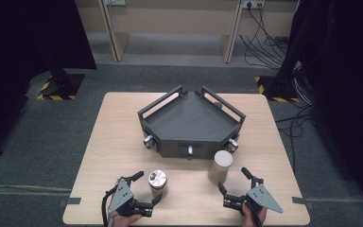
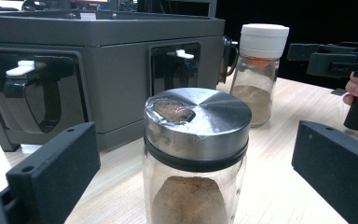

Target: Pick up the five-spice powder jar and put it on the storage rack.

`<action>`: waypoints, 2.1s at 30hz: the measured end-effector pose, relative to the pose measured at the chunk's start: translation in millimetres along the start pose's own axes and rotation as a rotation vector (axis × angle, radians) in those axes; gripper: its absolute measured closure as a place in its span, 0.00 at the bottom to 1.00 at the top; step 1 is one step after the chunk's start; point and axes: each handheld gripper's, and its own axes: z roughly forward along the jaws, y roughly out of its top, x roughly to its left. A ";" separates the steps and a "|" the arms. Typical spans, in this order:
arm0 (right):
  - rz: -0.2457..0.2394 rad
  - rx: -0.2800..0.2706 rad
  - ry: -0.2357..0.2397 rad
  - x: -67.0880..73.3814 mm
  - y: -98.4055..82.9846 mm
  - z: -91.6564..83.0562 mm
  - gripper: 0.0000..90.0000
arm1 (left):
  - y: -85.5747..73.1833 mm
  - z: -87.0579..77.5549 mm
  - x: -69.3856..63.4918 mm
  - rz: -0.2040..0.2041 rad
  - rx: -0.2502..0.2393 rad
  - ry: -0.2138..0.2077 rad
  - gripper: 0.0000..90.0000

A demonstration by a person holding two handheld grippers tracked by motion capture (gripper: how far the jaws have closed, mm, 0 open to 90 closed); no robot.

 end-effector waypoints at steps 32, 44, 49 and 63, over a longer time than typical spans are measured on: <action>0.008 0.004 0.001 -2.0 -0.5 0.3 0.00 | -0.6 25.8 -1.4 -0.017 0.015 -0.003 0.00; 0.006 0.006 0.005 -2.1 -0.5 0.7 0.00 | -2.1 32.6 -1.9 -0.005 0.040 0.004 0.03; 0.007 0.006 0.005 -2.1 -0.5 0.7 0.00 | -2.3 34.3 -0.9 -0.001 0.059 0.005 0.11; 0.006 0.006 0.007 -1.9 -0.6 0.8 0.00 | 3.0 36.4 -2.6 0.024 0.093 0.012 0.33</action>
